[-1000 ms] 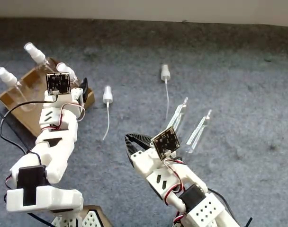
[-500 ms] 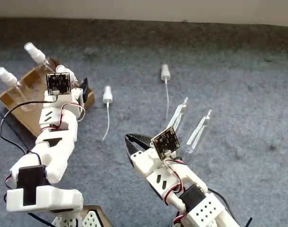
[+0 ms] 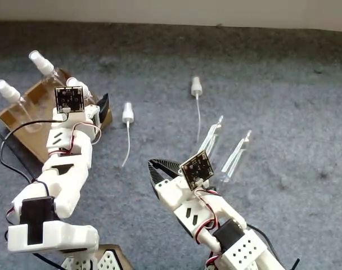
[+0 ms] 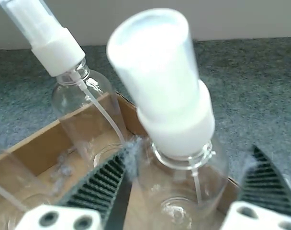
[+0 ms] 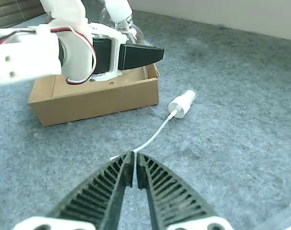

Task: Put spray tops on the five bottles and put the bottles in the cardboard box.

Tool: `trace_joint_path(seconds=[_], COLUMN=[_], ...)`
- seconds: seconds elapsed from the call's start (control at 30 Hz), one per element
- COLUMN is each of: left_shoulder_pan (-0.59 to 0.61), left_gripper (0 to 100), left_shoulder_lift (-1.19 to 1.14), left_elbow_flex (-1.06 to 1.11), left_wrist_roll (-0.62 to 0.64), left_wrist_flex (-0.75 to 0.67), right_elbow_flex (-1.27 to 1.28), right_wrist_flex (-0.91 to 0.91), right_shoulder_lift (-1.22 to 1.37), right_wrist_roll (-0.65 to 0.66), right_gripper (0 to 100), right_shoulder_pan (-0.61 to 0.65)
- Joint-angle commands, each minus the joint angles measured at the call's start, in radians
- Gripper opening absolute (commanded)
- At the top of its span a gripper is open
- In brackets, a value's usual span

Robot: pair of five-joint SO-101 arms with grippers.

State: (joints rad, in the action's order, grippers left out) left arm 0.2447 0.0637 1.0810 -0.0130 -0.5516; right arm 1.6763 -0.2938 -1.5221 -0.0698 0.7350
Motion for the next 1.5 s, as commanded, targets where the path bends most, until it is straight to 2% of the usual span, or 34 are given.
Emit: trace_joint_path(seconds=[0.0, 0.4, 0.57, 0.77, 1.47], left_shoulder_pan=[-0.013, -0.015, -0.015, -0.018, -0.019], left_gripper=[30, 30, 30, 30, 30], left_shoulder_lift=[0.013, 0.171, 0.237, 0.303, 0.46], left_elbow_flex=[-0.053, -0.005, -0.01, -0.01, -0.024], left_wrist_roll=[-0.008, -0.006, -0.005, -0.005, -0.006], left_wrist_flex=[-0.017, -0.012, 0.086, 0.118, 0.13], right_elbow_flex=[0.142, 0.142, 0.142, 0.142, 0.142], right_wrist_flex=[-0.002, -0.002, -0.002, -0.002, -0.002], right_shoulder_lift=[0.007, 0.007, 0.007, 0.008, 0.01], right_wrist_roll=[0.014, 0.014, 0.014, 0.014, 0.014], right_gripper=[0.9, 0.9, 0.9, 0.9, 0.9], right_shoulder_pan=[0.007, 0.007, 0.007, 0.007, 0.007])
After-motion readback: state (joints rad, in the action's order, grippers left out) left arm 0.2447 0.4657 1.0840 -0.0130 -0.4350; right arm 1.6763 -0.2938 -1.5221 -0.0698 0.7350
